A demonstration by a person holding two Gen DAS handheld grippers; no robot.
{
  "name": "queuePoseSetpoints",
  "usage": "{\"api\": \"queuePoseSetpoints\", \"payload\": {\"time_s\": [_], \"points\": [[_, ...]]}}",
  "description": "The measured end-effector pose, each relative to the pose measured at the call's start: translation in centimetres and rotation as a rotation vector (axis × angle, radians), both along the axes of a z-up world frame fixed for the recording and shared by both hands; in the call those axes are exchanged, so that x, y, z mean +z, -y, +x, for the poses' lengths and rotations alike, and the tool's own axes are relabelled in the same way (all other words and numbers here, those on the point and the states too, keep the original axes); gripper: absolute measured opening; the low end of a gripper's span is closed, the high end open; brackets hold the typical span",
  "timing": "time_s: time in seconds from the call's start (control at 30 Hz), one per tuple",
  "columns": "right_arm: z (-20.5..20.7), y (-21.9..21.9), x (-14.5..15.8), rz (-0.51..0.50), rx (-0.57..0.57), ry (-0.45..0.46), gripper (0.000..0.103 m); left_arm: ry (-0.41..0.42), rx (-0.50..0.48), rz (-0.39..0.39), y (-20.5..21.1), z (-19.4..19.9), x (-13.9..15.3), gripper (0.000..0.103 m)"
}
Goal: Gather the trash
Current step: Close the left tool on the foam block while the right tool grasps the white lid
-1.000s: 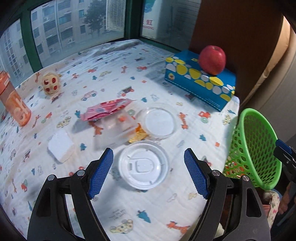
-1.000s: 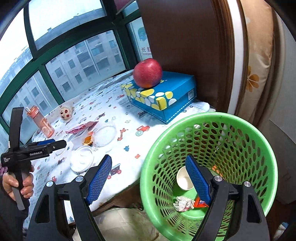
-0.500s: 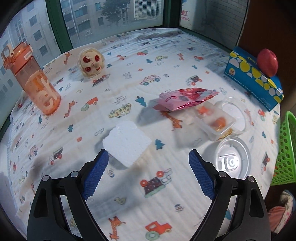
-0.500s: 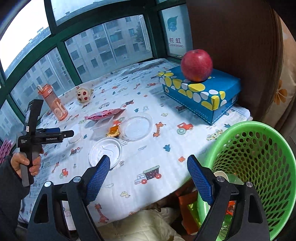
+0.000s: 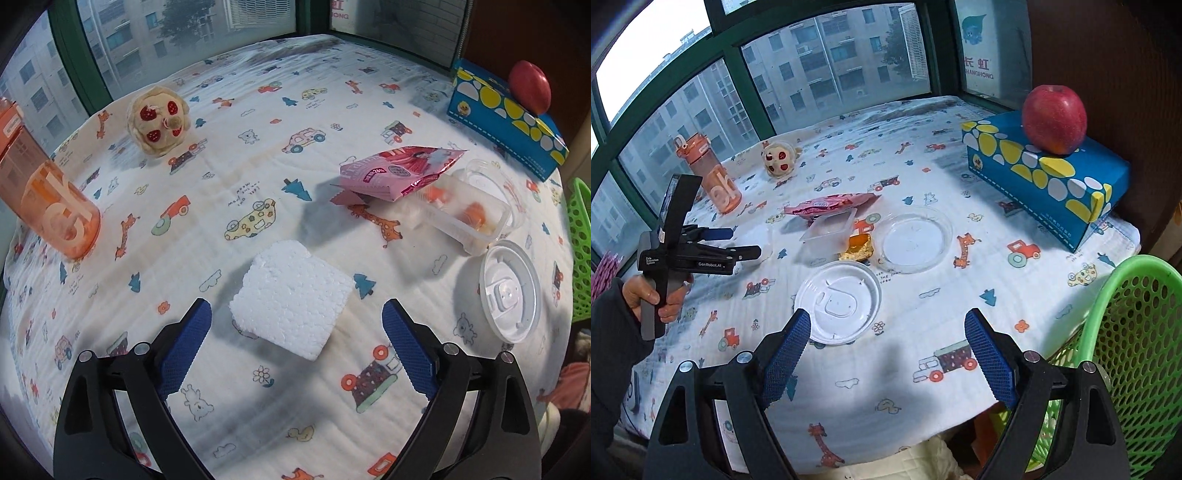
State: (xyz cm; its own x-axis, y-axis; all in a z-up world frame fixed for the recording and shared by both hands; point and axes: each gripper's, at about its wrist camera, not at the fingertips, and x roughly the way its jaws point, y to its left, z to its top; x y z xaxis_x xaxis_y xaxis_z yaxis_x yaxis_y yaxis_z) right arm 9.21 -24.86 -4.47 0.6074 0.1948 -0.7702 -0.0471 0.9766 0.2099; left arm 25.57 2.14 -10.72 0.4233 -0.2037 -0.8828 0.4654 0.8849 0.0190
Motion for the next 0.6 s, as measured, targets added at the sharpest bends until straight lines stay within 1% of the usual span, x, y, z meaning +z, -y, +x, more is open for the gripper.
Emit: {"api": "queuePoseSetpoints", "payload": {"time_s": [0.2, 0.43, 0.6], "points": [[1.3, -1.4, -1.3, 0.004, 0.028, -0.032, 0.082, -0.009, -0.061, -0.016, -0.6, 0.7, -0.8, 0.093], [2.5, -2.8, -2.4, 0.001, 0.065, -0.055, 0.082, -0.019, -0.101, -0.011, -0.6, 1.2, -1.7, 0.093], [3.2, -4.0, -3.5, -0.005, 0.092, -0.077, 0.086, -0.013, -0.119, -0.033, -0.6, 1.2, -2.0, 0.093]]}}
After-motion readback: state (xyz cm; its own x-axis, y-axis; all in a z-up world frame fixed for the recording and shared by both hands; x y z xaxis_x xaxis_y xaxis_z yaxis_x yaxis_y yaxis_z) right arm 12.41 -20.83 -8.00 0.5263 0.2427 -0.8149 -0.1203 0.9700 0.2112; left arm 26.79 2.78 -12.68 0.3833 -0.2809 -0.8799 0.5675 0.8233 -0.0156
